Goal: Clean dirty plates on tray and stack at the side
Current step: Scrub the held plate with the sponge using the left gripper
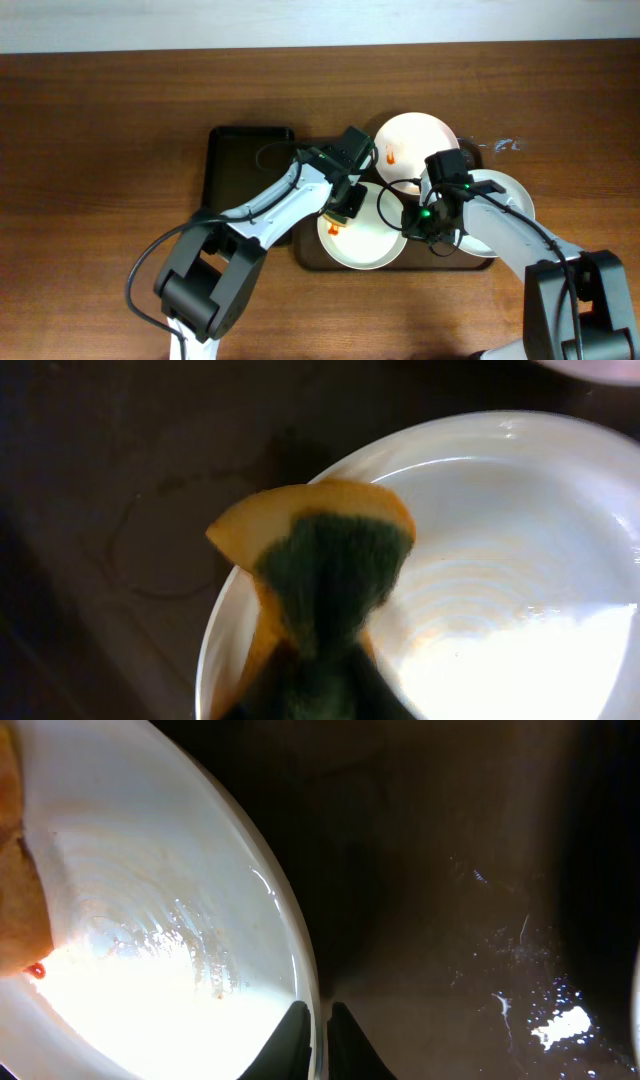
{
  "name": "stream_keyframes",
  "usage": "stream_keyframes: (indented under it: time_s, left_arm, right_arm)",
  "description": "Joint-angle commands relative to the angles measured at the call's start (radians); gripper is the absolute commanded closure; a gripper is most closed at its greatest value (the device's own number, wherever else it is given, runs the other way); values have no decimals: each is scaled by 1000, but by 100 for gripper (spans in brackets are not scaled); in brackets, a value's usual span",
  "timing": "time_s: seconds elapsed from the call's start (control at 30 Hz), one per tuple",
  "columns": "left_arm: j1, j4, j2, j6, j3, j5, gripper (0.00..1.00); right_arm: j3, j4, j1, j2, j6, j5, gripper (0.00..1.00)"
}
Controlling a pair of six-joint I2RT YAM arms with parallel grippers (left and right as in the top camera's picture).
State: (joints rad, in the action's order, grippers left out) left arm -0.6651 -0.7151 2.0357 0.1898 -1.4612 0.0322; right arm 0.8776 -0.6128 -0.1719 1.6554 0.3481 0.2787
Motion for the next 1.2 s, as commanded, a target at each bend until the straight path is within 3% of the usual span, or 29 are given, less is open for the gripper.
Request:
stream_keyframes:
  time_s: [0.0, 0.07, 0.47, 1.0, 1.17]
  left_arm:
    - [-3, -4, 25, -4, 8, -14, 95]
    - [-3, -3, 35, -4, 8, -14, 100]
    - [-3, -60, 94, -3, 8, -6, 100]
    - [-3, -192, 94, 5, 8, 133, 100]
    - [-3, -197, 94, 5, 9, 324, 100]
  right_arm:
    - [-11, 0, -6, 3, 8, -2, 94]
    - [-11, 1, -5, 3, 8, -2, 96]
    - [-13, 10, -5, 62, 9, -1, 96]
    - [-13, 27, -5, 91, 50, 3, 96]
    - [-13, 26, -5, 91, 50, 2, 96]
